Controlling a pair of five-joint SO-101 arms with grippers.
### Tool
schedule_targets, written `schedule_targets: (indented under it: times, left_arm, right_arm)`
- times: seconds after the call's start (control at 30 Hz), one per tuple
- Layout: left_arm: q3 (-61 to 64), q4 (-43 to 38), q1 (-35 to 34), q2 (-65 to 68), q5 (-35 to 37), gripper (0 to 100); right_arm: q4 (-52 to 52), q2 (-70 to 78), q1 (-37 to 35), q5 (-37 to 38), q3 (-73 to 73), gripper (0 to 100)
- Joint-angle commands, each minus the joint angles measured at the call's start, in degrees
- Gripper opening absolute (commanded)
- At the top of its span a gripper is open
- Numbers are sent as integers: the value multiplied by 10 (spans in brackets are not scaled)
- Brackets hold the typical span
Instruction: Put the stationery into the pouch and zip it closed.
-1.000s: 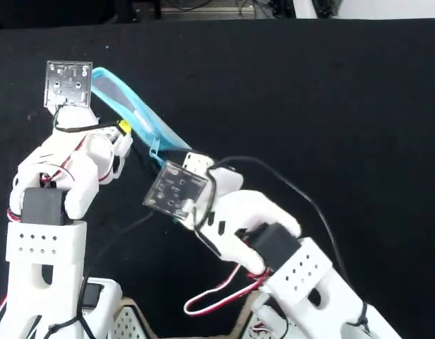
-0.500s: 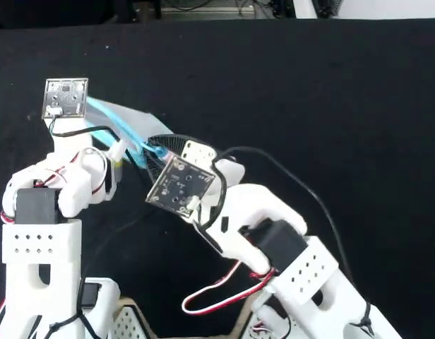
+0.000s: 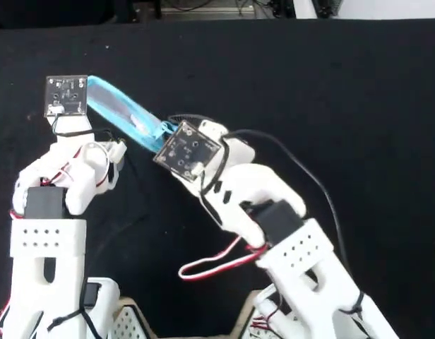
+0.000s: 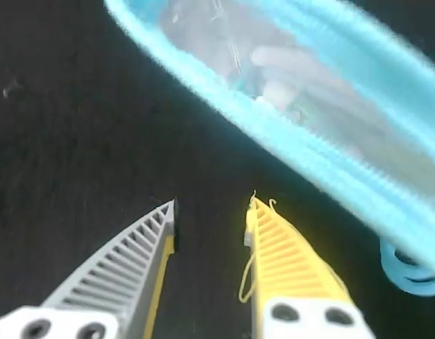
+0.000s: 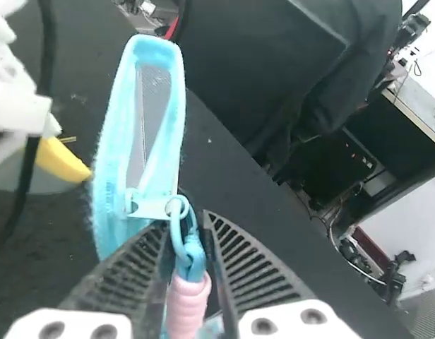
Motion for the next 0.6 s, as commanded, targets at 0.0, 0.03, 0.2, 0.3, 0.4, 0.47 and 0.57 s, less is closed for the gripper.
schedule_targets:
  times: [0.0,0.03,0.2,0.3,0.4,0.47,0.57]
  left_arm:
    - [16,-72,-2,-10,5,167]
    - [23,-88,-2,-10,5,167]
    - [37,-131,-2,-8,6,167]
    - [36,-135,-5,-6,6,166]
    - [32,-132,-6,-10,6,166]
    - [26,-134,-7,-11,5,166]
    - [7,-129,-2,-11,6,166]
  right_arm:
    - [-32,32,11,5,-13,11]
    - [-37,42,8,5,-13,11]
    - [-41,94,-49,5,-17,11]
    - [-66,107,-80,5,-18,11]
    - [-85,107,-84,4,-23,11]
    - [-84,108,-84,3,-36,11]
    - [-84,107,-84,-22,-56,11]
